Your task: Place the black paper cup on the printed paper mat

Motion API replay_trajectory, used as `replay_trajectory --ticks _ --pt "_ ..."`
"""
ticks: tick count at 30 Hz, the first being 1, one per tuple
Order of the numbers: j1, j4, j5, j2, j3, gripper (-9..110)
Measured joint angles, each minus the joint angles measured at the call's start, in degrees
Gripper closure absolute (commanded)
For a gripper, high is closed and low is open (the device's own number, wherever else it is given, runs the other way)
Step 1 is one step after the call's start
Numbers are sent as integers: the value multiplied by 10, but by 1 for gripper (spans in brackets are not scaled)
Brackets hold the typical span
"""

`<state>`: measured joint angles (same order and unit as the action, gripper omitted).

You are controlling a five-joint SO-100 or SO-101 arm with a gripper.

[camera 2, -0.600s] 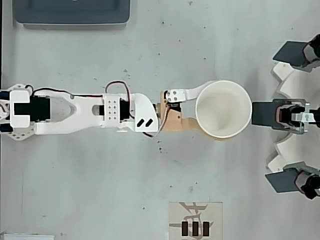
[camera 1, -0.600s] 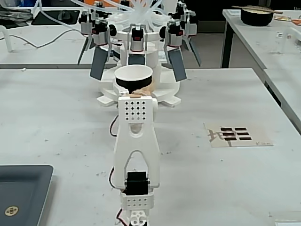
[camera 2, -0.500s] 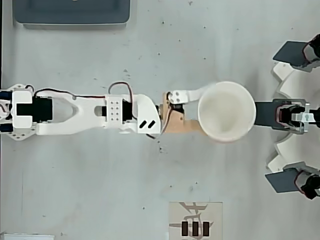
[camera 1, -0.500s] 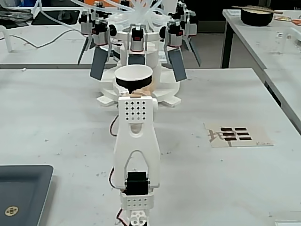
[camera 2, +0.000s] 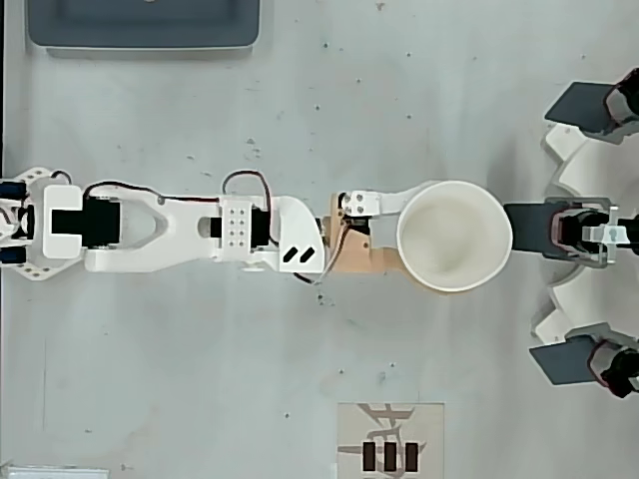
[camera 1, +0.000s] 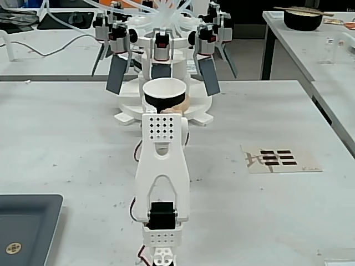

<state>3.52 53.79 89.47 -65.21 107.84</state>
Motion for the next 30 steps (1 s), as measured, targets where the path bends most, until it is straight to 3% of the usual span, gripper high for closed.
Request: replay_trajectory --ticks 30 --pt "-4 16 18 -217 200 92"
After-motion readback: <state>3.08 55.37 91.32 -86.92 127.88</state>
